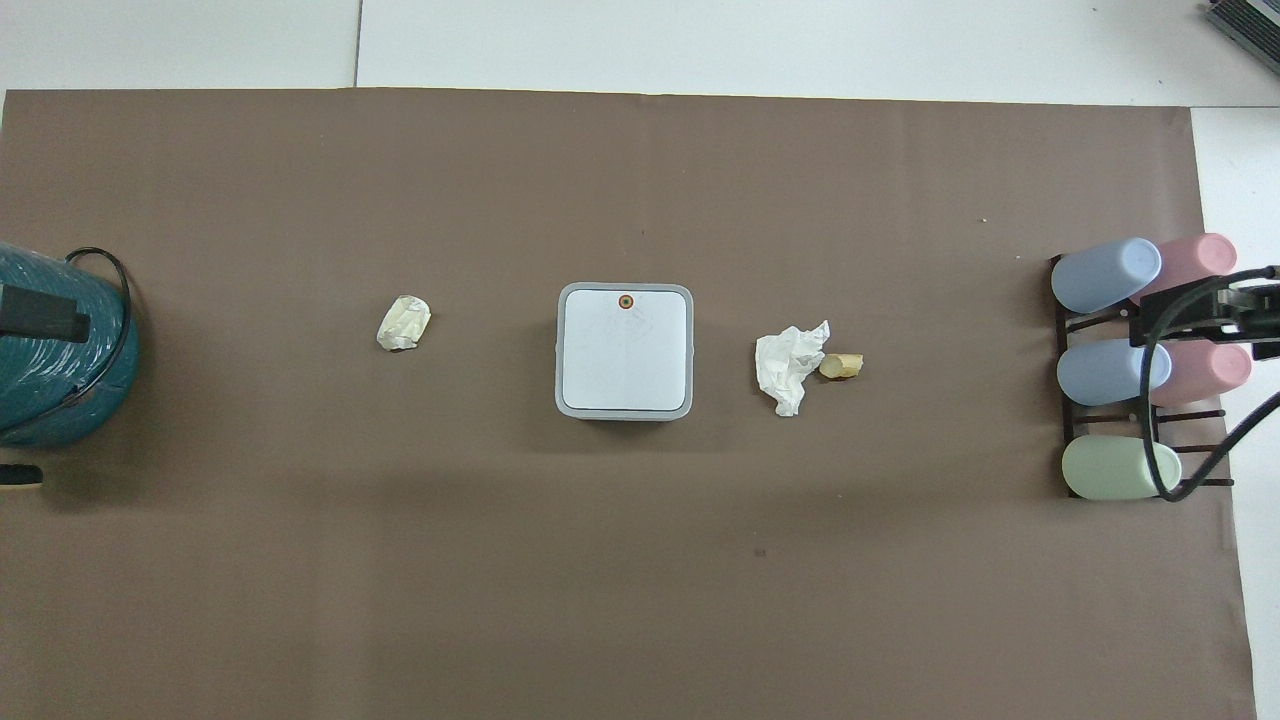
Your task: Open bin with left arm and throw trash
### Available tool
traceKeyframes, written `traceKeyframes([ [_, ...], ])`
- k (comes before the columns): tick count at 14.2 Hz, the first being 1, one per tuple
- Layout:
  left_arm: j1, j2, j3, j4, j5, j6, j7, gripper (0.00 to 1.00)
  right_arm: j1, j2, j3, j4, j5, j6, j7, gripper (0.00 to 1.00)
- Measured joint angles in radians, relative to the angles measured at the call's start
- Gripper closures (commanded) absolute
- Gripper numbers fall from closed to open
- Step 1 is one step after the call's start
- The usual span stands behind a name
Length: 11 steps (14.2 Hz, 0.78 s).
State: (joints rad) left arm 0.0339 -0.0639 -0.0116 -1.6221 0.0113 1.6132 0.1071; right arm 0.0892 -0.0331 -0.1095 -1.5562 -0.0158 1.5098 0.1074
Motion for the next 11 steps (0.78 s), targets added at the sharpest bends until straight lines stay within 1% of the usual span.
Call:
traceKeyframes([
  [11, -0.001, 0.000, -0.020, 0.000, 0.000, -0.003, 0.007, 0.00, 0.000, 0.000, 0.000, 0.000, 0.000, 0.000, 0.000, 0.00],
])
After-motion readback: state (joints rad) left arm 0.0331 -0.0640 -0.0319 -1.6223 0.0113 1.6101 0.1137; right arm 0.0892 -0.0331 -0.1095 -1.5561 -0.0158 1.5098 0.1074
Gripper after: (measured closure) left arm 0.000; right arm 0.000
